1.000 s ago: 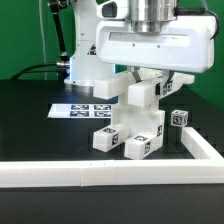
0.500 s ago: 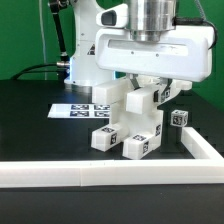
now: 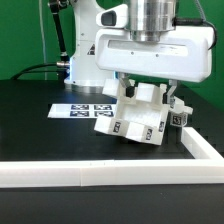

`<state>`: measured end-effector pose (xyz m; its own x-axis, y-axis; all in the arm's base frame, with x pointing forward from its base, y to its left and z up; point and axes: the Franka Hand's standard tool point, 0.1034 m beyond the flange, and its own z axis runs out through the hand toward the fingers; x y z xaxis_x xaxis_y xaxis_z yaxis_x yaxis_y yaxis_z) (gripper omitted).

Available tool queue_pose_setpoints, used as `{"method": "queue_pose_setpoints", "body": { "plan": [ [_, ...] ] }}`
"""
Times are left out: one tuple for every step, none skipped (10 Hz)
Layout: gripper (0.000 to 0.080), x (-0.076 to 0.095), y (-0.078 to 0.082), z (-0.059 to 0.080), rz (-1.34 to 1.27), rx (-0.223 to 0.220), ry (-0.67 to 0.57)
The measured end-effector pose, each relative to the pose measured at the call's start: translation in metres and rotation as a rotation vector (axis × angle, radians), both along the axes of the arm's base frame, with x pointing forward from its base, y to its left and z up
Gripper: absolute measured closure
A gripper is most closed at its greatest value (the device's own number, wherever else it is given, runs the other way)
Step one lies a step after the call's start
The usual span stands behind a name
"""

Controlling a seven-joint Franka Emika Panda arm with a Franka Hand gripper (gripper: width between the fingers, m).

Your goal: Assemble chair

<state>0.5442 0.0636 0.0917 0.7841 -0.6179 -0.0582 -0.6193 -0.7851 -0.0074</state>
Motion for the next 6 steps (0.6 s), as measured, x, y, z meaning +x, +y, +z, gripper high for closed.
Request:
{"method": "queue_pose_setpoints", "body": {
  "plan": [
    [0.016, 0.0, 0.0, 0.0, 0.0, 0.0, 0.0],
    [0.0152, 0.0, 0.0, 0.0, 0.0, 0.0, 0.001],
    [0.0151, 0.0, 0.0, 0.001, 0.0, 0.001, 0.002],
    [0.0151, 0.001, -0.001, 0.005, -0.001, 0.003, 0.001],
    [0.0151, -0.001, 0.0, 0.013, -0.003, 0.012, 0.004],
    [0.0151, -0.004, 0.003, 0.024, -0.003, 0.022, 0.005]
  ]
}}
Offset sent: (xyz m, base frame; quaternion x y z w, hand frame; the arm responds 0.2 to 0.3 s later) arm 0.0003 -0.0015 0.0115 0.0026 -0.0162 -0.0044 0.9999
